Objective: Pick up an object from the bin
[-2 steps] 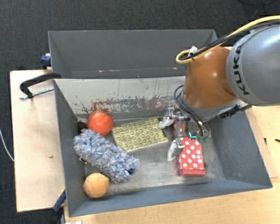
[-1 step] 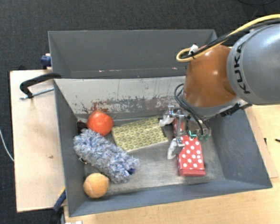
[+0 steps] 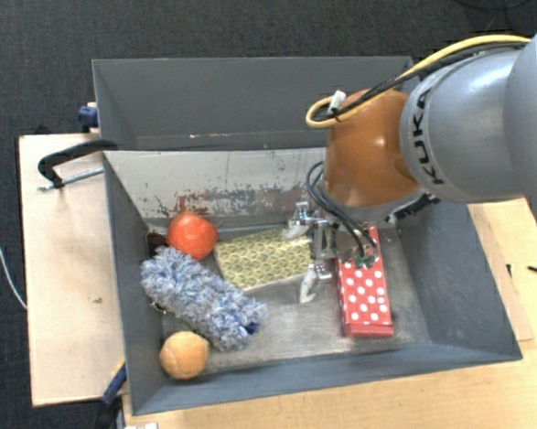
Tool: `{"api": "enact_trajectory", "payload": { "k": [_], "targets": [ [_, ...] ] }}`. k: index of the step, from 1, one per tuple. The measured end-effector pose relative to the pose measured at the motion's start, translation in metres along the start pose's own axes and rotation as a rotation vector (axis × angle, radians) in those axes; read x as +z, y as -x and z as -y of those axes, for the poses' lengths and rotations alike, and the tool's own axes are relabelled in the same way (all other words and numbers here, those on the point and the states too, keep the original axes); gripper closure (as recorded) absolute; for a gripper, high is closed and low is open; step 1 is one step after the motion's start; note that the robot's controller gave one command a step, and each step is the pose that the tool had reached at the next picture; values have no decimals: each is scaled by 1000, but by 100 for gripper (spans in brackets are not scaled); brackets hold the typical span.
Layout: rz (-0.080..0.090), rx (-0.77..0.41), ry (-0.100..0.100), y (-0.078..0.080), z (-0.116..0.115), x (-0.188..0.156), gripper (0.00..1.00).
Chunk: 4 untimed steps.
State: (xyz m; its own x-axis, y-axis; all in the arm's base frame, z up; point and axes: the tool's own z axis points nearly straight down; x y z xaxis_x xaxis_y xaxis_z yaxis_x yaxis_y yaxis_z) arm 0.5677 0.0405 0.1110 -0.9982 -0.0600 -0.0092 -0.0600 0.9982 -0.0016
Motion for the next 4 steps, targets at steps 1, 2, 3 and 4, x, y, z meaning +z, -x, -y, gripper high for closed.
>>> {"api": "enact_trajectory", "payload": {
  "k": [1, 2, 3, 4],
  "targets": [
    [3, -83, -2, 37, -62, 29, 100],
    [3, -83, -2, 37, -62, 29, 100],
    [-4, -545, 5, 15, -71, -102, 100],
    [-2, -680, 6, 11, -72, -146, 100]
  ]
}}
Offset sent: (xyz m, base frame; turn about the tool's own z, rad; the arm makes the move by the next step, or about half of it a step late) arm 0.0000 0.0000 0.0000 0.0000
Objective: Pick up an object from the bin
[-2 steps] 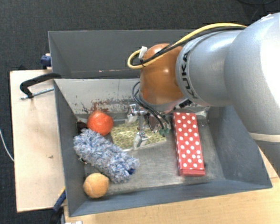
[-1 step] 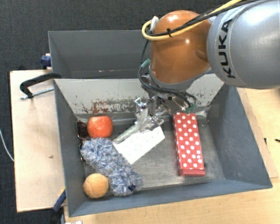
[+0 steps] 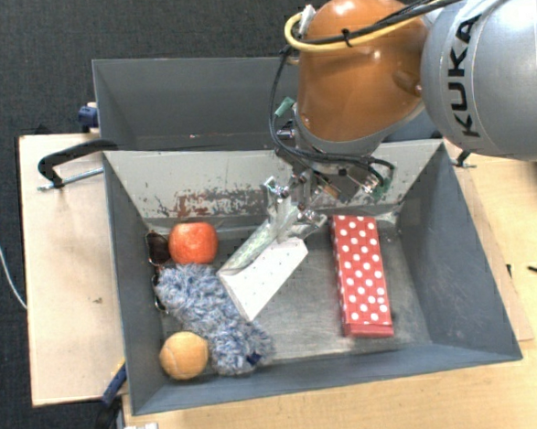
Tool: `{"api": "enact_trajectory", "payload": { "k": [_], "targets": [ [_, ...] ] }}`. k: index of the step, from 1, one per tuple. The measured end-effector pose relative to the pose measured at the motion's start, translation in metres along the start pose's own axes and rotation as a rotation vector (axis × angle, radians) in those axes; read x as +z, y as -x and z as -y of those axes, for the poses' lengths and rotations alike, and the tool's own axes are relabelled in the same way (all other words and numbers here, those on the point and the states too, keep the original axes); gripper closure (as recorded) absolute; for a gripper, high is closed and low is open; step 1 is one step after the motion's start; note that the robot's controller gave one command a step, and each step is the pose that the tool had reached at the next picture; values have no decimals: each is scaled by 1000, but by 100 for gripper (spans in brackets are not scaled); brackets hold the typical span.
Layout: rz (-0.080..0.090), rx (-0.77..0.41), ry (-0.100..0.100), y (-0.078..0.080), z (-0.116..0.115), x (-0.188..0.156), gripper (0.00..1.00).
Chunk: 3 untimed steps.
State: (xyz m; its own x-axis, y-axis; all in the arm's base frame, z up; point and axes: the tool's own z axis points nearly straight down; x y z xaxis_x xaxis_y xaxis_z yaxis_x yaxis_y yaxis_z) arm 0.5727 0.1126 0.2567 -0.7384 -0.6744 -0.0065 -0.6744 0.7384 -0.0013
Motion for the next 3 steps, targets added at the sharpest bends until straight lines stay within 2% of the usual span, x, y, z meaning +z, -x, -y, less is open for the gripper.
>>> {"api": "enact_trajectory", "payload": {
  "k": [3],
  "targets": [
    [-1, 0, 1, 0, 0, 0, 100]
  ]
}}
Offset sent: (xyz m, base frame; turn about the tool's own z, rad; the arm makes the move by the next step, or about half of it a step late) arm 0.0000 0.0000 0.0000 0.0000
